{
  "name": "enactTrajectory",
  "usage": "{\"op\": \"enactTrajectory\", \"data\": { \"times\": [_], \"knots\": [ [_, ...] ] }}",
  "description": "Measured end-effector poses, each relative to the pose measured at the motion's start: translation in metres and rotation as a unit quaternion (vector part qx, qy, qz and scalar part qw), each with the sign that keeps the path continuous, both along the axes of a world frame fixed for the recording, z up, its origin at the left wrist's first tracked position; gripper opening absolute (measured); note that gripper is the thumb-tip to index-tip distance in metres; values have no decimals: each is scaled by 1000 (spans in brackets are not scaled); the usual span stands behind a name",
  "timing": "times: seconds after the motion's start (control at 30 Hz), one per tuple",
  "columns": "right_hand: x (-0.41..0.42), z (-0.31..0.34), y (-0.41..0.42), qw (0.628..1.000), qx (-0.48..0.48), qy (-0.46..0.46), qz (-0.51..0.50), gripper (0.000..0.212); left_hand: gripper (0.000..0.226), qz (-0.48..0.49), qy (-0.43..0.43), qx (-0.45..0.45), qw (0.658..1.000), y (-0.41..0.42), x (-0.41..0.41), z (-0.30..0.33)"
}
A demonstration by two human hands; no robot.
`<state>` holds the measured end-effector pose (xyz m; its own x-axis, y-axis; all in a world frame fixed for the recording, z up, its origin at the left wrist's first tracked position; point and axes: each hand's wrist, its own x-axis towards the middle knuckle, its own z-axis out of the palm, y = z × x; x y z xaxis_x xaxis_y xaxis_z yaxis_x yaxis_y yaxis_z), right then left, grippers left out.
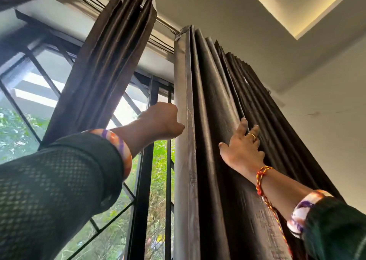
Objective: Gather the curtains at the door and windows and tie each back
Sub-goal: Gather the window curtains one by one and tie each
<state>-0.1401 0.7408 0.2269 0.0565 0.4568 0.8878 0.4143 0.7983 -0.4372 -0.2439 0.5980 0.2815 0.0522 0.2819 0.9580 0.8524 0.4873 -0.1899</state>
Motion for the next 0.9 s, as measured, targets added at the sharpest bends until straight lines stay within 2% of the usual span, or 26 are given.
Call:
{"op": "enactTrajectory", "data": {
  "times": [0.17,0.27,0.37,0.43,0.53,0.7,0.8,0.9],
  "knots": [
    [4,3,21,999,-19,1,41,82,55,-26,-25,38,999,24,6,0],
    [7,5,40,996,-19,-4,84,60,62,-29,-25,29,999,41,5,0],
    [12,2,60,993,10,-22,112,37,53,-53,-31,18,998,63,10,0],
    [14,0,71,991,42,-25,127,32,49,-68,-40,41,996,78,12,1],
    [15,-1,86,982,76,-42,170,39,54,-68,-79,105,989,99,12,-1],
    [5,-7,101,963,110,-80,232,61,47,-33,-115,182,976,118,10,-16],
    [-7,-10,105,954,121,-86,261,69,56,15,-150,184,971,121,9,-22],
    [-24,-13,101,940,146,-111,286,78,46,26,-146,182,972,121,13,-21]
  ]
}}
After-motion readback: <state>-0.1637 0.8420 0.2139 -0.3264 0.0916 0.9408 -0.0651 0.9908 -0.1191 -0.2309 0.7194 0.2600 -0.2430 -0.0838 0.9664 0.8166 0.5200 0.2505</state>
